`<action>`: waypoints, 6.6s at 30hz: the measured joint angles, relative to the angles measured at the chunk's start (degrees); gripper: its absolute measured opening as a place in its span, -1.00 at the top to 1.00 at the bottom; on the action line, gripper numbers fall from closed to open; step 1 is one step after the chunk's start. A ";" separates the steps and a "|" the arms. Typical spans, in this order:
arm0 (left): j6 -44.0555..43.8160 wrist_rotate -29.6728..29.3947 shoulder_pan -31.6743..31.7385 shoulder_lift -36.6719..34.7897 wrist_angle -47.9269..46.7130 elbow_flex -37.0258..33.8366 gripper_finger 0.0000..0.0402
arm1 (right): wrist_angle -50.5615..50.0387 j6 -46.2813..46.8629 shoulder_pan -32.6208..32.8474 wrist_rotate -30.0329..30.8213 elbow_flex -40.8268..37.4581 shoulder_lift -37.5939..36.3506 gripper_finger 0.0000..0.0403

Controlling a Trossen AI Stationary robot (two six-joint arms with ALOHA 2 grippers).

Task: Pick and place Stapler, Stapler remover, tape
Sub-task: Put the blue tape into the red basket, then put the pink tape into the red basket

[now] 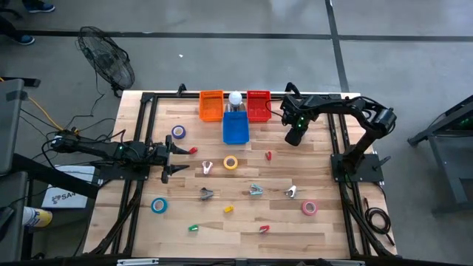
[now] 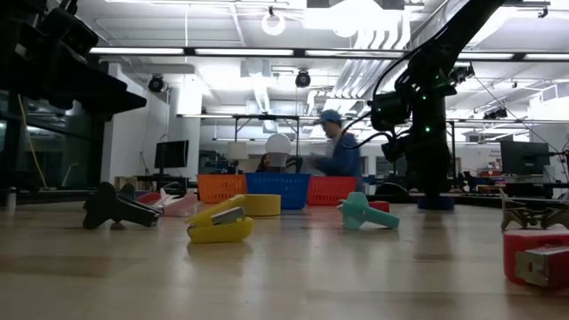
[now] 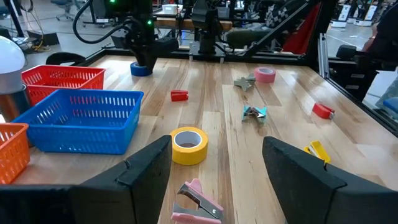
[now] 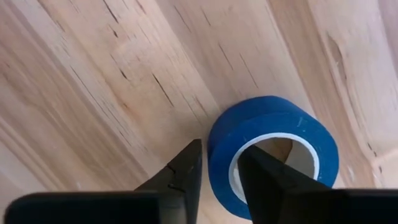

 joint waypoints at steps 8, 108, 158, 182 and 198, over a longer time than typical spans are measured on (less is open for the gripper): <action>0.00 0.00 0.01 0.00 0.00 0.00 -0.22 | -0.24 -0.68 0.02 -0.02 0.00 0.00 0.81; 0.00 0.00 0.00 0.00 -0.02 0.00 -0.22 | -25.84 -22.61 5.70 3.03 60.74 26.47 0.35; -0.01 -0.01 0.00 0.00 0.02 0.00 -0.22 | -9.56 77.29 56.89 -4.60 -7.62 -21.81 0.35; 0.00 0.00 0.02 0.00 0.00 0.00 -0.22 | 7.16 114.00 78.96 -2.34 -8.35 -13.50 0.35; -0.02 0.00 0.00 0.00 0.00 0.00 -0.22 | 10.37 113.05 79.12 -2.82 -8.35 -7.37 0.37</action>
